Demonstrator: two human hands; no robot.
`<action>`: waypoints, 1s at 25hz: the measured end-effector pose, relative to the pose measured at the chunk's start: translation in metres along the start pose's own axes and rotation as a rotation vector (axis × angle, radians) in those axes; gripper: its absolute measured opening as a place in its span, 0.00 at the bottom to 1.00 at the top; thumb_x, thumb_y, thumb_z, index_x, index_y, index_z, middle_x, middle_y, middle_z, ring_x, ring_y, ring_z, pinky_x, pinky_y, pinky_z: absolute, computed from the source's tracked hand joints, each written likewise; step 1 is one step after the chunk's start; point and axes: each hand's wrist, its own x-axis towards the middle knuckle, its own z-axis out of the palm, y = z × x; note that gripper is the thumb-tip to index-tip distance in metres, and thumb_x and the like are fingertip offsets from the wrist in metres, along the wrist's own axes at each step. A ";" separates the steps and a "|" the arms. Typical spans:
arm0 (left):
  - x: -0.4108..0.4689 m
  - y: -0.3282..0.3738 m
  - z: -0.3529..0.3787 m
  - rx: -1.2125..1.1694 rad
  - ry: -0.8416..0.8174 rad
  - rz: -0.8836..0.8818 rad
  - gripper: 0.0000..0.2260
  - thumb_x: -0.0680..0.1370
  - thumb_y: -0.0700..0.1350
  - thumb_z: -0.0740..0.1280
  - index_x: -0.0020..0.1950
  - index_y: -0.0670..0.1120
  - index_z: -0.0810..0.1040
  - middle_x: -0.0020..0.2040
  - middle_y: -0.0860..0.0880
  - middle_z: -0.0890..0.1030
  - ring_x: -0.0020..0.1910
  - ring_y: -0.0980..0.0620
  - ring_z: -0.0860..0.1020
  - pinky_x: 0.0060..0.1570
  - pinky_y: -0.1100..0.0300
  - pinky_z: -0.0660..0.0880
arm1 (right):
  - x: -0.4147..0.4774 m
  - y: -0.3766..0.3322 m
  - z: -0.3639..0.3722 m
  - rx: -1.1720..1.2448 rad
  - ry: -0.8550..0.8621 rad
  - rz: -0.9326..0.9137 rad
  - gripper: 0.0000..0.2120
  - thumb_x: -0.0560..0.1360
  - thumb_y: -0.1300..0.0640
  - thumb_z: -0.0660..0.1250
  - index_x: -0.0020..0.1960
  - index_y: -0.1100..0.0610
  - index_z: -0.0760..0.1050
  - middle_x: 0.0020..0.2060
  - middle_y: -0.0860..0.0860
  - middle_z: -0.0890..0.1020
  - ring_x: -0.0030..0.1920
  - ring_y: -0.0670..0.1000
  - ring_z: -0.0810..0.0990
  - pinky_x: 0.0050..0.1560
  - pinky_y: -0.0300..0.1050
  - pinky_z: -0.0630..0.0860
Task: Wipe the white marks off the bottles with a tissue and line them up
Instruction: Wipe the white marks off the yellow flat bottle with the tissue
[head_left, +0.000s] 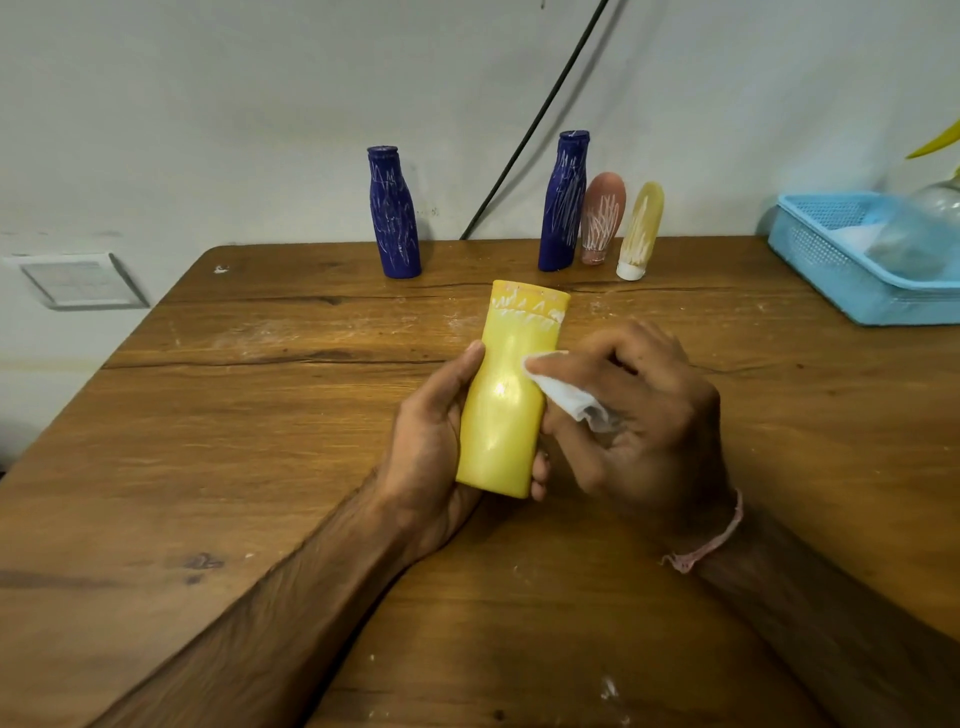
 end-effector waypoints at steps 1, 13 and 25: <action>-0.001 0.001 0.000 0.004 -0.005 -0.013 0.25 0.83 0.58 0.56 0.56 0.41 0.84 0.41 0.36 0.80 0.30 0.42 0.78 0.30 0.53 0.78 | 0.001 0.003 0.000 -0.026 0.026 0.045 0.14 0.74 0.62 0.70 0.59 0.61 0.84 0.47 0.57 0.82 0.46 0.55 0.79 0.41 0.57 0.78; 0.001 -0.004 0.002 0.100 -0.005 -0.015 0.24 0.83 0.59 0.55 0.59 0.41 0.80 0.40 0.37 0.79 0.31 0.42 0.77 0.32 0.53 0.77 | 0.003 0.011 -0.002 -0.032 0.099 0.054 0.14 0.72 0.64 0.73 0.57 0.62 0.84 0.45 0.58 0.82 0.45 0.56 0.80 0.39 0.58 0.77; 0.005 -0.013 -0.003 0.205 -0.014 0.039 0.30 0.80 0.61 0.58 0.61 0.33 0.76 0.43 0.37 0.80 0.33 0.41 0.78 0.38 0.51 0.77 | 0.003 0.010 -0.002 -0.053 0.126 0.032 0.15 0.72 0.66 0.72 0.58 0.60 0.84 0.45 0.58 0.82 0.45 0.58 0.80 0.40 0.60 0.76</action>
